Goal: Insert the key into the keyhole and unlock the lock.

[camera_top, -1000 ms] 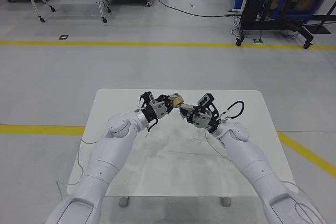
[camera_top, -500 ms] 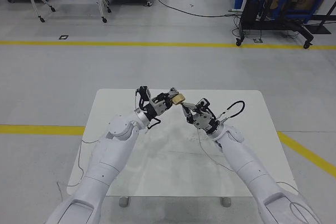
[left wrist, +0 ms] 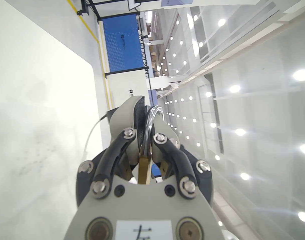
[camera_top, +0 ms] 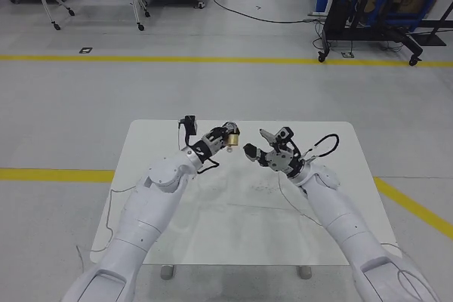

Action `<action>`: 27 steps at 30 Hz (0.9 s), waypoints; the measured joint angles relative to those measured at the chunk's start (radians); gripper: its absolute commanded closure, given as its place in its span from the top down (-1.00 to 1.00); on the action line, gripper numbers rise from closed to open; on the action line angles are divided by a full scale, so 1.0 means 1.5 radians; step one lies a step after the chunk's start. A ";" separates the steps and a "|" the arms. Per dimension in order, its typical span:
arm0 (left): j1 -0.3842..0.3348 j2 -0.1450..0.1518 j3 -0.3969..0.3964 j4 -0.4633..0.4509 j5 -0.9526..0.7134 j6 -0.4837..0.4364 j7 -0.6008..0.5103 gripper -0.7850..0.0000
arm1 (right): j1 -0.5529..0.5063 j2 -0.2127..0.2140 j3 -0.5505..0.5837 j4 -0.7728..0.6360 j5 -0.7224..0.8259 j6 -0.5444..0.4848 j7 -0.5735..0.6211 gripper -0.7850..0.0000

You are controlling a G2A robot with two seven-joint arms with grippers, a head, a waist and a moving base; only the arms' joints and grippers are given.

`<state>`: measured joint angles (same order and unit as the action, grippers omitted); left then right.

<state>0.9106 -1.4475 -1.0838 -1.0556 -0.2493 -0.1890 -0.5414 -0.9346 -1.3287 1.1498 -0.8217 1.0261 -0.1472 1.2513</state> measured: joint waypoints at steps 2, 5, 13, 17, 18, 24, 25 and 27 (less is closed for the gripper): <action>0.002 0.001 0.018 -0.004 0.069 0.000 0.017 -1.00 | -0.009 0.017 0.033 -0.029 -0.049 -0.014 -0.014 0.89; 0.005 0.000 0.053 -0.012 0.149 0.015 0.015 -1.00 | -0.033 0.046 0.092 -0.095 -0.149 -0.034 -0.064 1.00; -0.021 -0.003 0.141 -0.003 0.336 0.076 -0.070 -1.00 | -0.121 0.091 0.218 -0.311 -0.329 0.019 -0.152 1.00; -0.031 -0.008 0.167 0.006 0.351 0.106 -0.115 -1.00 | -0.118 0.091 0.216 -0.293 -0.320 0.016 -0.151 1.00; -0.035 -0.009 0.175 0.008 0.359 0.112 -0.128 -1.00 | -0.118 0.091 0.216 -0.293 -0.320 0.016 -0.151 1.00; -0.048 -0.017 0.198 0.031 0.392 0.149 -0.119 1.00 | -0.118 0.091 0.216 -0.294 -0.320 0.016 -0.151 1.00; -0.050 -0.018 0.200 0.034 0.395 0.154 -0.122 1.00 | -0.118 0.091 0.216 -0.294 -0.320 0.016 -0.151 1.00; -0.054 -0.019 0.201 0.033 0.399 0.160 -0.128 1.00 | -0.118 0.091 0.216 -0.294 -0.320 0.016 -0.151 1.00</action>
<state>0.8295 -1.4756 -0.7828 -1.0062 0.3499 0.0510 -0.7328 -1.1123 -1.1926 1.4737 -1.2621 0.5454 -0.1228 1.0243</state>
